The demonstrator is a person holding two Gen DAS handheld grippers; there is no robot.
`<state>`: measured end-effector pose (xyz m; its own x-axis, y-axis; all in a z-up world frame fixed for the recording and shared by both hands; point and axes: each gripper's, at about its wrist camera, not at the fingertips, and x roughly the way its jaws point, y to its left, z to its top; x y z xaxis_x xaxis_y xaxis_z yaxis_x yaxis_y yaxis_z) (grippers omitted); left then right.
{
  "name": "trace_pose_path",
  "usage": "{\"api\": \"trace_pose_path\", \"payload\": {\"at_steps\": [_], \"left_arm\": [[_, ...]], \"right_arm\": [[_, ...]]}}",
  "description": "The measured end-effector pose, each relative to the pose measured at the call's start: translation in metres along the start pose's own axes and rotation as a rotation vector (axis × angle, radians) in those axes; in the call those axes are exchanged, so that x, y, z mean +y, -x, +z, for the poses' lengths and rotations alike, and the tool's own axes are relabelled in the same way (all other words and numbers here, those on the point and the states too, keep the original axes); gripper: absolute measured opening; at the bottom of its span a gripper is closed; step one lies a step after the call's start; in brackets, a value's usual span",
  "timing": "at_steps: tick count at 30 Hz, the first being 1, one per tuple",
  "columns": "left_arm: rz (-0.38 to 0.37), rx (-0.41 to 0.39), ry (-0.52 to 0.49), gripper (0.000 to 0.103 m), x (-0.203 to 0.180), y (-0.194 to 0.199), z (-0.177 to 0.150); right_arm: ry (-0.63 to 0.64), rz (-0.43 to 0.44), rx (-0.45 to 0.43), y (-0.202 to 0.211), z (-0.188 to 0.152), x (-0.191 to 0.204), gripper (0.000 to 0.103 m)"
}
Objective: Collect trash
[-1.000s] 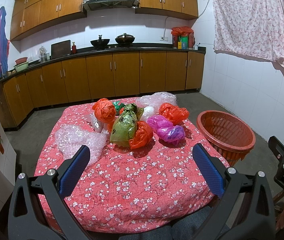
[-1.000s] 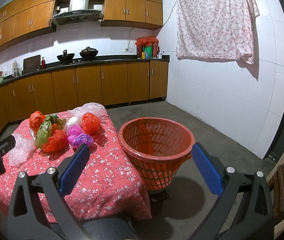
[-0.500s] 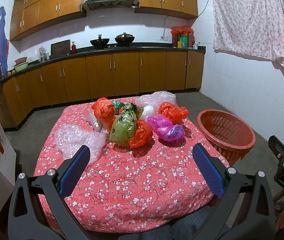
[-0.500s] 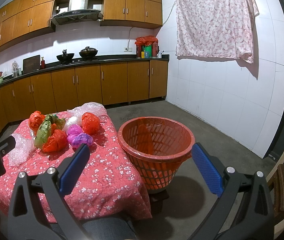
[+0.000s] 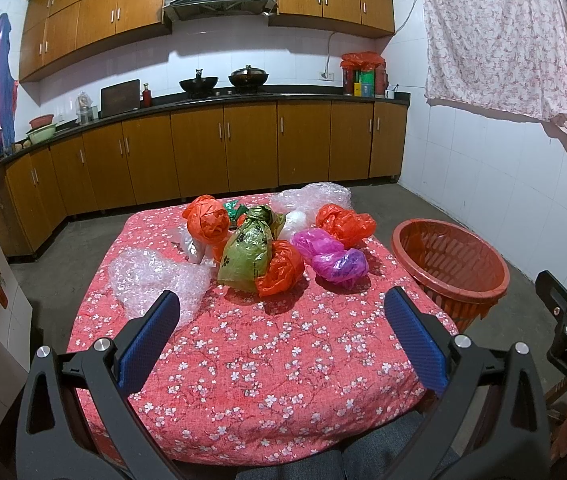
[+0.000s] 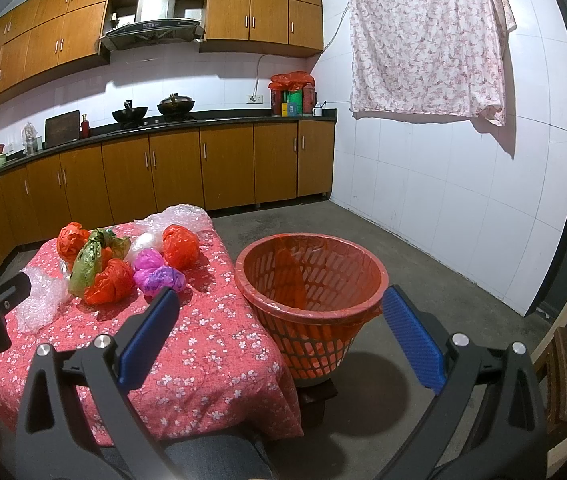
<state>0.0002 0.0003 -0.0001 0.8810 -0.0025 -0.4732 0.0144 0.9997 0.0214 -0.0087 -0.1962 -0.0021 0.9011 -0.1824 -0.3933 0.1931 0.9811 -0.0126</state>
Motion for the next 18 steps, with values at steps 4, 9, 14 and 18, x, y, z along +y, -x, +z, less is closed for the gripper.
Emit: {"api": "trace_pose_path", "payload": {"at_steps": [4, 9, 14, 18], "left_arm": [[0.000, -0.001, 0.000, 0.101, 0.0001, 0.0002, 0.0000], [0.000, 0.000, 0.000, 0.101, 0.0000, 0.0000, 0.0000], [0.000, 0.001, 0.000, 0.101, 0.0000, -0.0001, 0.0000], [0.000, 0.002, 0.001, 0.101, 0.0000, 0.0003, 0.0000]], "right_arm": [[0.000, 0.000, 0.000, 0.0000, -0.0002, -0.0001, 0.099], [-0.001, 0.000, 0.000, -0.0002, -0.0005, -0.0001, 0.099], [-0.001, 0.000, 0.000, -0.0004, -0.0009, 0.0003, 0.099], [-0.001, 0.001, 0.001, -0.0007, -0.0012, 0.0008, 0.099]]}}
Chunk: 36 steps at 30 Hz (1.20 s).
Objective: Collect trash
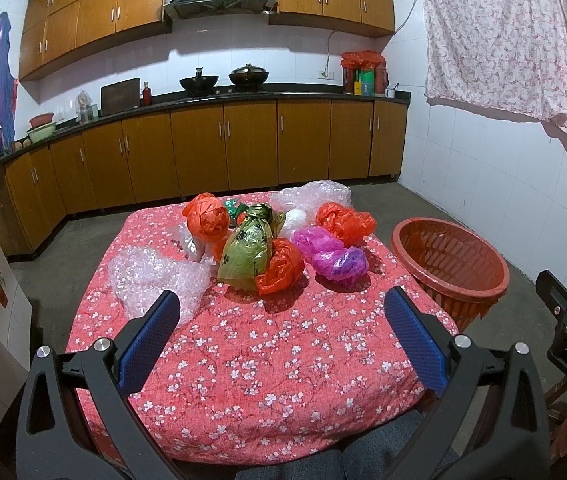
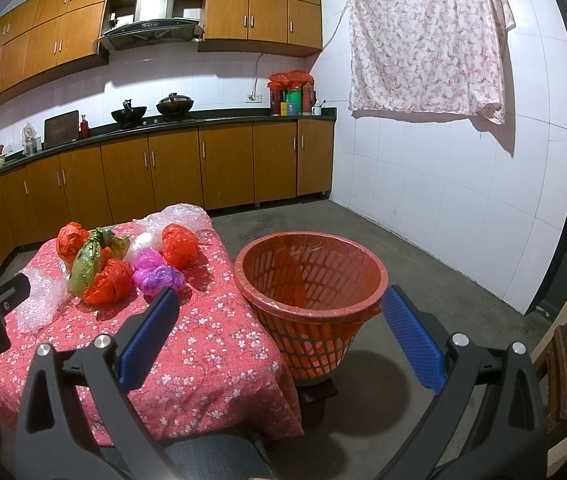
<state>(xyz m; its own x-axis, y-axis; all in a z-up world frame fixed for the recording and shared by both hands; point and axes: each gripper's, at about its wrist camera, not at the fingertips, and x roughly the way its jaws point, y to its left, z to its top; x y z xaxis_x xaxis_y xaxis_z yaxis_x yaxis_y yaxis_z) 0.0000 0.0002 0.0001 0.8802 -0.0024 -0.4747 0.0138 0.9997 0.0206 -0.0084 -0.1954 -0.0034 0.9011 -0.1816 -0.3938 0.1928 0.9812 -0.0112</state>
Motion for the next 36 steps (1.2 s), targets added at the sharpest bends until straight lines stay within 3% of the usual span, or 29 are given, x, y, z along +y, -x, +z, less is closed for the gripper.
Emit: {"api": "trace_pose_path", "payload": {"at_steps": [19, 26, 36], "left_arm": [[0.017, 0.031, 0.028, 0.101, 0.001, -0.009, -0.009], [0.075, 0.088, 0.077, 0.101, 0.037, -0.032, -0.014], [0.214, 0.161, 0.210, 0.101, 0.114, -0.067, -0.024]], "right_arm": [[-0.007, 0.004, 0.029, -0.013, -0.008, 0.003, 0.099], [0.025, 0.023, 0.045, -0.038, -0.003, 0.015, 0.099], [0.004, 0.162, 0.115, -0.094, 0.006, 0.047, 0.099]]}}
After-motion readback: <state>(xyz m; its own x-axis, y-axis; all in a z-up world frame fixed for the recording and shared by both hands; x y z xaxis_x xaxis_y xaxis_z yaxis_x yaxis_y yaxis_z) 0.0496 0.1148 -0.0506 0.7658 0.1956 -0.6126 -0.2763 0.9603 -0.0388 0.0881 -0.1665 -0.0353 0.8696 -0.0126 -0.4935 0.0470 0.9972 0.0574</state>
